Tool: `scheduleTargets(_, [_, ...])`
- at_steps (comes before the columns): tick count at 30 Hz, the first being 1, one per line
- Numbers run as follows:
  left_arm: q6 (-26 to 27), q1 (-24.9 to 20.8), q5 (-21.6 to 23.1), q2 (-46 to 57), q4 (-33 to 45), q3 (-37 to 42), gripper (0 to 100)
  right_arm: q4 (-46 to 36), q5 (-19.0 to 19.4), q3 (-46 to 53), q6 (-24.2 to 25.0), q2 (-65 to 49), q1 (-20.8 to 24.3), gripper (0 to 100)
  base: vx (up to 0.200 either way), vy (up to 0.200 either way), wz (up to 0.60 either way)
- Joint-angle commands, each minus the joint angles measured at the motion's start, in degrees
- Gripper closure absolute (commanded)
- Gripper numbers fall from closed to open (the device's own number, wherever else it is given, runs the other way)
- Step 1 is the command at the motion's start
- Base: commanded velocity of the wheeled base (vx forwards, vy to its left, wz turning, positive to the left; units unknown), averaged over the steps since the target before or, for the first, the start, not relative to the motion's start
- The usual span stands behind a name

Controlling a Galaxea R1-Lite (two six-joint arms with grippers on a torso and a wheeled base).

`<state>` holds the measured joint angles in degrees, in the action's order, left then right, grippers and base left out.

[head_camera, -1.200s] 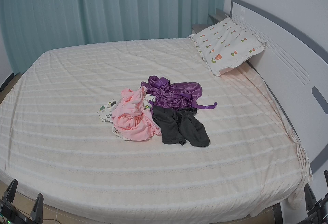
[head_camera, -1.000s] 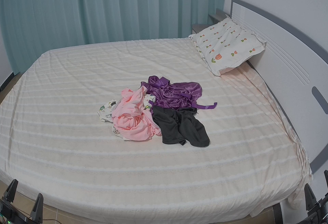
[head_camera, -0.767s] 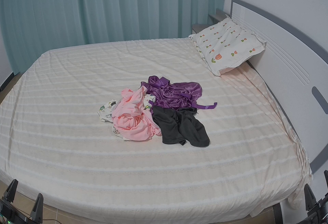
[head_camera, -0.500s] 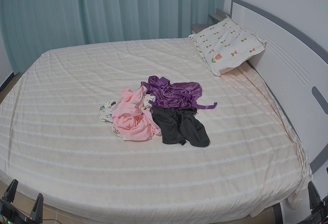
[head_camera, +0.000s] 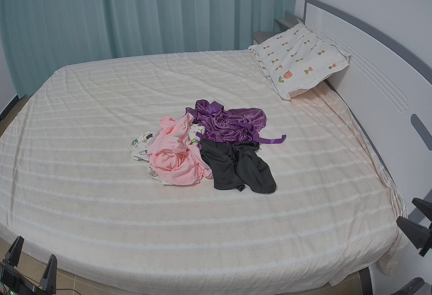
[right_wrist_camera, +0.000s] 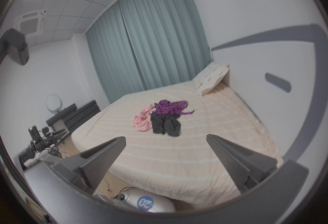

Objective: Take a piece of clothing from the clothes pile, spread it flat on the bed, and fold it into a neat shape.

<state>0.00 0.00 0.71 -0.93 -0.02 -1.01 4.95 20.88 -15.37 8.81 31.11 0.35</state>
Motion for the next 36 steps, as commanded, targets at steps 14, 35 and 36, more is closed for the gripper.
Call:
scheduleTargets(14, [0.0, 0.0, 0.0, 0.9, 0.0, 0.9, 0, 43.3, -0.2, -12.2, 16.5, 77.9, 10.2, 0, 0.000, 0.000, 0.00])
scheduleTargets(35, [-0.1, 0.0, 0.0, 0.9, 0.0, 0.9, 0, 47.5, -17.0, -38.2, 26.1, 106.8, 19.0, 0, 0.000, 0.000, 0.00])
scheduleTargets(36, [-0.1, 0.0, 0.0, 0.9, 0.0, 0.9, 0, 47.5, -17.2, -38.9, 26.1, 107.4, 19.2, 0, 0.000, 0.000, 0.00])
